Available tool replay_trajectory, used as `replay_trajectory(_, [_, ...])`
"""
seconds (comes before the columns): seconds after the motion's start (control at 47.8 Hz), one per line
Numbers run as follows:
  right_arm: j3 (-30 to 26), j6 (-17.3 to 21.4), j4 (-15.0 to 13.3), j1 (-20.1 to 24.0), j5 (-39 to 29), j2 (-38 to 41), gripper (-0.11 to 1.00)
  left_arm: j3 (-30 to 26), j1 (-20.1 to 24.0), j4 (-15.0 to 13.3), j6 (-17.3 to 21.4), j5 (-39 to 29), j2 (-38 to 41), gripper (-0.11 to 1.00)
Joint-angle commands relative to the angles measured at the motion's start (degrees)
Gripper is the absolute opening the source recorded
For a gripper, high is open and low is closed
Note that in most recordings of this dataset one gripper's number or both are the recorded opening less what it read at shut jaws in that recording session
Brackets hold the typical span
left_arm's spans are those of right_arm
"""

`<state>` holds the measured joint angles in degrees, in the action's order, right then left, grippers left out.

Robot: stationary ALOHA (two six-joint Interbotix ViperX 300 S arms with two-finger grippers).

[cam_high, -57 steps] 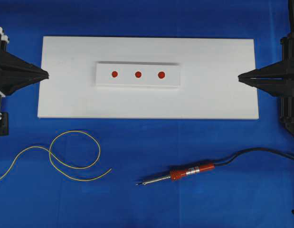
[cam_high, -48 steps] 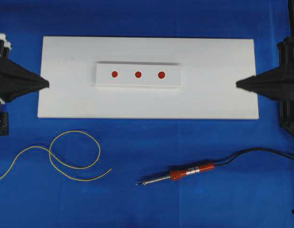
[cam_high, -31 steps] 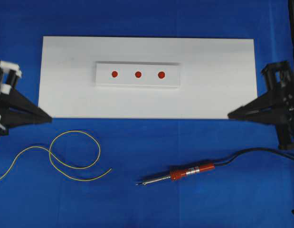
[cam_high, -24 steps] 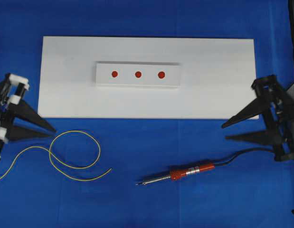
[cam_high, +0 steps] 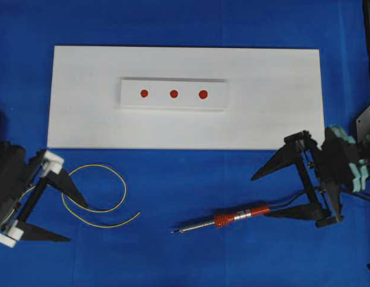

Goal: Touch the tip of the soldering iron to the tip of the solder at the mark.
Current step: 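Lower left gripper to yellow solder wire, right gripper to red soldering iron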

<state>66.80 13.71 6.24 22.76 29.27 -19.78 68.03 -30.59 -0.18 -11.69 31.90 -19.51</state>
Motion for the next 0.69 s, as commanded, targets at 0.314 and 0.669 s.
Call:
replay_trajectory(0.314, [-1.0, -1.1, 11.5, 6.2, 14.3, 17.8, 0.86, -2.9, -1.1, -0.4, 0.0, 12.8, 19.7, 0.78])
replay_trajectory(0.669, [-3.3, -1.2, 17.5, 10.0, 19.2, 28.7, 0.86, -4.2, -1.2, -0.4, 0.1, 13.1, 26.7, 0.76])
